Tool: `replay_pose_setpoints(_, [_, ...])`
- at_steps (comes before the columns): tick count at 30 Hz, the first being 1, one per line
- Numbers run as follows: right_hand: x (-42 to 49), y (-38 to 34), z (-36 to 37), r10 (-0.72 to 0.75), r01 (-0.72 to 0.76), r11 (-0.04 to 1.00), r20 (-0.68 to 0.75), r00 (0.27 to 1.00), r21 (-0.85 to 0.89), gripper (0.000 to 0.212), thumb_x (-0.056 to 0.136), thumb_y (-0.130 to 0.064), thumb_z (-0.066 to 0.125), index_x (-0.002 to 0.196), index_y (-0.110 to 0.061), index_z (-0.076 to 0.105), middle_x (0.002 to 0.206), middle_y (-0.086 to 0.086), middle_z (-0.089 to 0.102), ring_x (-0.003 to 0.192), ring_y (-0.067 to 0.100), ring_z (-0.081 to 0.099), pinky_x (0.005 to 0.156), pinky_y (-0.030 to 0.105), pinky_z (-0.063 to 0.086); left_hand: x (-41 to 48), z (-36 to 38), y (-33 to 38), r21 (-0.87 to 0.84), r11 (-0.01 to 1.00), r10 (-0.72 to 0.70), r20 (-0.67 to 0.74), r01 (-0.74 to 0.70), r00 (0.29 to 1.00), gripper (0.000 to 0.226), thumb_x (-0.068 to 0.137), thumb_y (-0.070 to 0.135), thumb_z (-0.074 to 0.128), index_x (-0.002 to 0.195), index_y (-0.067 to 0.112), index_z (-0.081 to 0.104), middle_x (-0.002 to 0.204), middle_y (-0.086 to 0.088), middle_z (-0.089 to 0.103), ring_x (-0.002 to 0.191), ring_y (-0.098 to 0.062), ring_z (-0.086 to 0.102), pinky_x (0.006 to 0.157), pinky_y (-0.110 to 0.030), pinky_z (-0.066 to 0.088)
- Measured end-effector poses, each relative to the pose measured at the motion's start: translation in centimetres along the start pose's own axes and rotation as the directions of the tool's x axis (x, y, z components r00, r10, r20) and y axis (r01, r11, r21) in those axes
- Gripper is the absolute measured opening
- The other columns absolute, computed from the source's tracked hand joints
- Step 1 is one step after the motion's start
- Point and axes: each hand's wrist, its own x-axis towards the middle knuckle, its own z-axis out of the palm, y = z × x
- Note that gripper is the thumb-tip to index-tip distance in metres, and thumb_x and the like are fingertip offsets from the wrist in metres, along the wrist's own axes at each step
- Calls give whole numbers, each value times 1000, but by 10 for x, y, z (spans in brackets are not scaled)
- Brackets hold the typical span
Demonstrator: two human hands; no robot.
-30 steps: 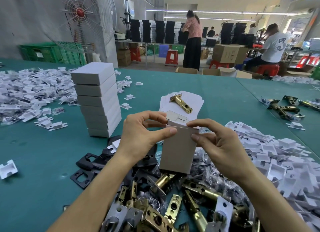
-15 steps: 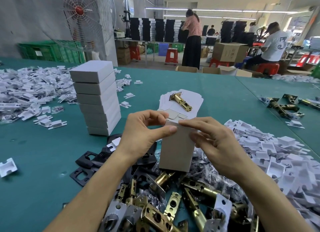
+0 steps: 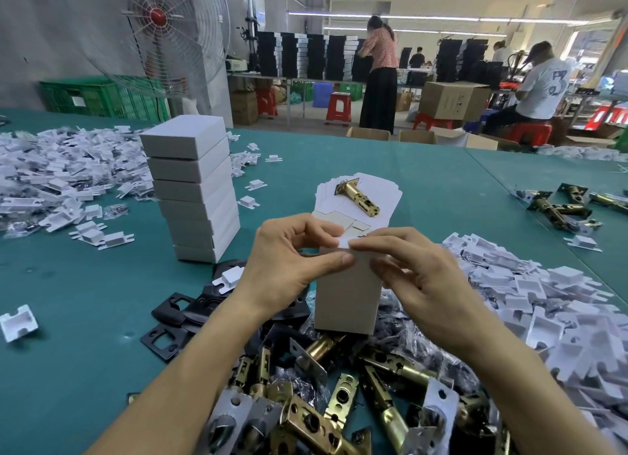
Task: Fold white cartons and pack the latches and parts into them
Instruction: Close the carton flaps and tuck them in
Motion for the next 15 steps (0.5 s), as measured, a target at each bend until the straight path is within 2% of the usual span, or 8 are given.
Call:
replay_pose_setpoints(4, [-1, 2, 0, 111, -100, 977, -47, 993, 190, 31, 94, -10, 64, 104, -39, 69, 112, -16, 67, 95, 12, 71, 81, 30, 57, 1, 0, 1, -28, 997, -63, 88, 65, 994, 29, 63, 24, 84, 84, 15, 66, 90, 1, 76, 79, -13, 74, 66, -23, 57])
replay_pose_setpoints(6, [-3, 2, -1, 169, -160, 949, -10, 986, 271, 32, 92, -9, 67, 102, -39, 69, 109, -15, 69, 88, 12, 73, 75, 37, 59, 0, 0, 2, -43, 995, -79, 110, 85, 991, 29, 65, 24, 83, 87, 15, 66, 84, -4, 75, 74, -13, 73, 61, -21, 54])
replay_pose_setpoints(8, [-4, 1, -1, 202, -211, 918, 63, 977, 335, 35, 90, -9, 69, 100, -42, 67, 109, -13, 69, 87, 14, 74, 70, 41, 62, 0, 1, 2, -65, 993, -96, 96, 102, 991, 27, 65, 25, 82, 85, 18, 66, 90, -7, 76, 77, -18, 75, 61, -23, 56])
replay_pose_setpoints(11, [-5, -1, 0, 236, -239, 898, 54, 970, 370, 35, 91, -4, 67, 100, -38, 68, 107, -4, 68, 85, 21, 75, 71, 47, 62, 0, 1, 0, -51, 989, -130, 122, 137, 984, 25, 72, 28, 82, 93, 31, 67, 102, -8, 74, 86, -25, 74, 68, -30, 61])
replay_pose_setpoints(13, [-3, -4, -1, 269, -236, 864, -11, 963, 444, 31, 90, -1, 67, 100, -30, 69, 103, 5, 69, 80, 25, 75, 68, 43, 63, -1, 1, -2, -23, 986, -156, 212, 165, 965, 39, 82, 28, 80, 110, 45, 61, 108, -7, 72, 92, -27, 73, 75, -32, 61])
replay_pose_setpoints(15, [-1, -6, -3, 333, -235, 808, -90, 939, 540, 29, 90, -1, 67, 103, -27, 68, 100, 8, 71, 78, 27, 75, 64, 37, 63, -1, 2, -1, 5, 979, -195, 274, 202, 942, 60, 82, 33, 76, 127, 58, 46, 113, -6, 69, 94, -23, 73, 78, -35, 61])
